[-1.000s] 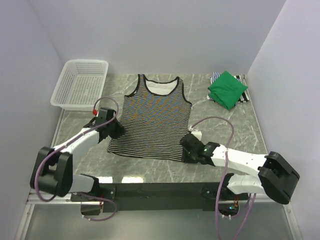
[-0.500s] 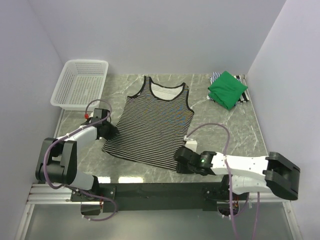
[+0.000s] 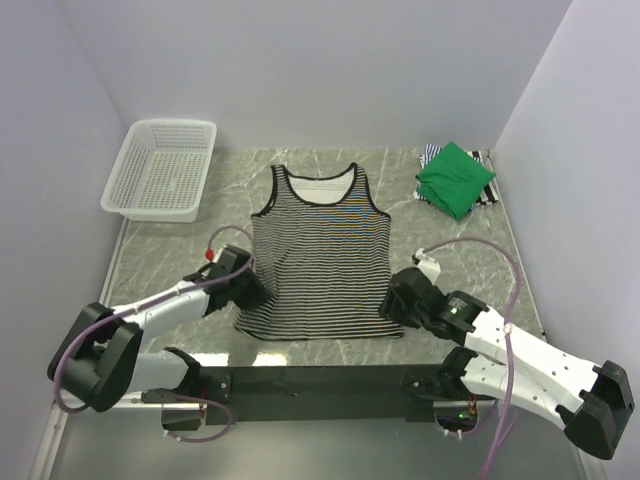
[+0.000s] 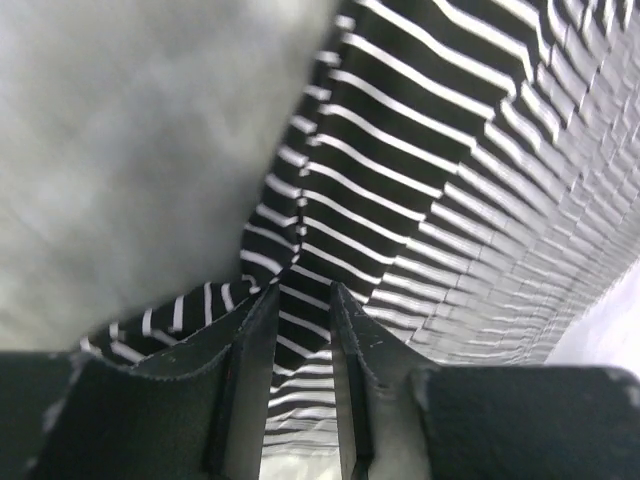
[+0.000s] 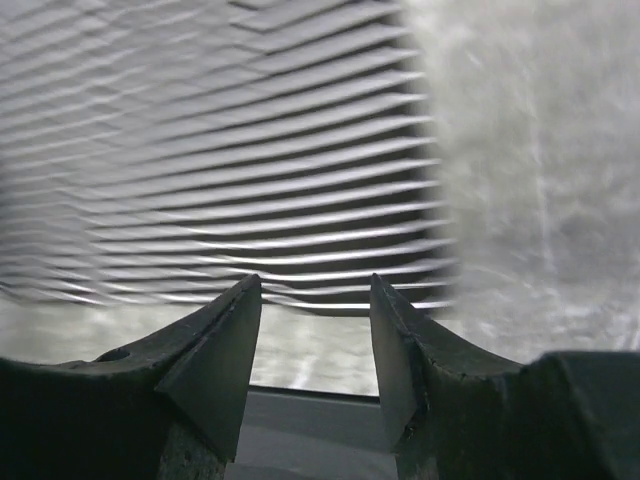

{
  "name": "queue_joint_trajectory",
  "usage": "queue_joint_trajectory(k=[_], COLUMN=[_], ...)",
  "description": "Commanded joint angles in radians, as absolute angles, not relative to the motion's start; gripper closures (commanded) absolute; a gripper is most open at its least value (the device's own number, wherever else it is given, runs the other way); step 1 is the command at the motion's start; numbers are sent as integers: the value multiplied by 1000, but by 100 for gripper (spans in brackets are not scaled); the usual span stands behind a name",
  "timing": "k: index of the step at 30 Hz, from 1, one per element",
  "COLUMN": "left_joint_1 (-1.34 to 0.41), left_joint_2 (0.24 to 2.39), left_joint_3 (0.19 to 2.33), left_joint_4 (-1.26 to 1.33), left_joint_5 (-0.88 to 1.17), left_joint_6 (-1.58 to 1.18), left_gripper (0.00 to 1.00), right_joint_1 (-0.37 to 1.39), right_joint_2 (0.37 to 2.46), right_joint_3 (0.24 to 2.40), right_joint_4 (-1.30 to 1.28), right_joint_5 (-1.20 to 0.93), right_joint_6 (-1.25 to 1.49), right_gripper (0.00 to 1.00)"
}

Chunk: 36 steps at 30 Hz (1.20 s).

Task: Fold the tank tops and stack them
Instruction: Flatten the tank top out, then fold the tank top

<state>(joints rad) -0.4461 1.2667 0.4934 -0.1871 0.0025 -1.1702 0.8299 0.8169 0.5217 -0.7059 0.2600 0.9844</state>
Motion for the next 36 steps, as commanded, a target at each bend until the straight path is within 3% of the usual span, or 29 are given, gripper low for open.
queue_joint_trajectory(k=[1, 7, 11, 16, 24, 36], left_joint_1=[-557, -555, -317, -201, -161, -152], left_joint_2=[1223, 1135, 1091, 1306, 1699, 1876], left_joint_3=[463, 595, 690, 871, 1190, 1290], left_joint_4=[-276, -472, -450, -330, -310, -370], left_joint_5=[15, -109, -88, -62, 95, 189], left_joint_6=[-1287, -1224, -1088, -939, -755, -646], left_gripper=[67, 59, 57, 62, 62, 60], right_joint_1=[815, 928, 1069, 1187, 1262, 1393], right_joint_2=[850, 1118, 1355, 1639, 1854, 2016], right_joint_3=[649, 851, 1003, 1198, 1396, 1538], right_joint_4=[-648, -538, -509, -446, -436, -505], right_joint_5=[284, 326, 354, 347, 331, 330], right_joint_6=[924, 865, 833, 782, 755, 736], right_gripper=[46, 48, 49, 54, 56, 54])
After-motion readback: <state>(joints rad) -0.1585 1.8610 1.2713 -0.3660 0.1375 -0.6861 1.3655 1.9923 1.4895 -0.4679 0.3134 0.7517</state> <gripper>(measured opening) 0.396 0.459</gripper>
